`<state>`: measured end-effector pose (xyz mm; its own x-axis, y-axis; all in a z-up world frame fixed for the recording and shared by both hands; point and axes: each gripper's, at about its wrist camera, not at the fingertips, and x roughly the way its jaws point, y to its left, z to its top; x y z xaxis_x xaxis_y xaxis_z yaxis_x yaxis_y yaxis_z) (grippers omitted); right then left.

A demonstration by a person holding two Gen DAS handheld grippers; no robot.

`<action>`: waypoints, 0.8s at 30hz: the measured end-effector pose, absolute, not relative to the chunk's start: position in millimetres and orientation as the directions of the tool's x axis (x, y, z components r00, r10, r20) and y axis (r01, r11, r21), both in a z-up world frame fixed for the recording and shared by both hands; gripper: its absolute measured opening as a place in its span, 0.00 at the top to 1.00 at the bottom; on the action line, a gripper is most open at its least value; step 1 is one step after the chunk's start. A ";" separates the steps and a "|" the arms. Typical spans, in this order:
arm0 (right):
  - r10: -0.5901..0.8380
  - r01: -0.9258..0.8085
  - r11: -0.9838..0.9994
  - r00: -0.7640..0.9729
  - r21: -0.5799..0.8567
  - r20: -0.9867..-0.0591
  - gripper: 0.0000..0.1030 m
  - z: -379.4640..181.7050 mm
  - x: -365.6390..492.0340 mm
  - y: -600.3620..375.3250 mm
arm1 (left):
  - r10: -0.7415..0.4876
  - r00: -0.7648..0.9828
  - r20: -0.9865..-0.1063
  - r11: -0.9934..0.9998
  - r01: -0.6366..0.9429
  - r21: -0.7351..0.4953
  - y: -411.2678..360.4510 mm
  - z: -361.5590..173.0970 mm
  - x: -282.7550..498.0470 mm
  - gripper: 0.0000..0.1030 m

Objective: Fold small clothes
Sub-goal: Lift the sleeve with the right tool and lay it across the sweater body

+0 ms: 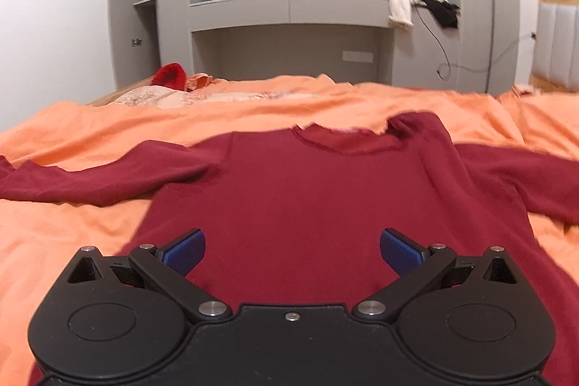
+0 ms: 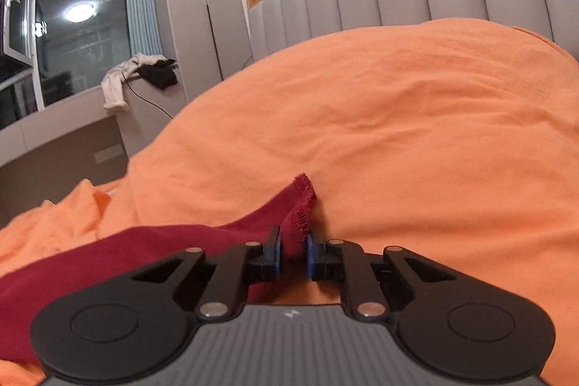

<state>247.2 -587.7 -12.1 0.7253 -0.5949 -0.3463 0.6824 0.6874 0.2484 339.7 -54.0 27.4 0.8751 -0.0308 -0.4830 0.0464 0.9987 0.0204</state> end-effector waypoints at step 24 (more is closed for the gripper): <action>0.103 -0.112 0.986 0.992 -0.124 -0.074 0.88 162.9 328.2 -228.8 | 0.119 0.857 -0.502 0.919 -0.286 -0.271 90.9 53.8 333.4 0.01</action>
<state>328.2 -228.8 162.9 0.9919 0.1034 -0.0741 -0.1120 0.9860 -0.1237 333.4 90.9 53.8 0.8566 0.1188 -0.5021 -0.2862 0.9191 -0.2708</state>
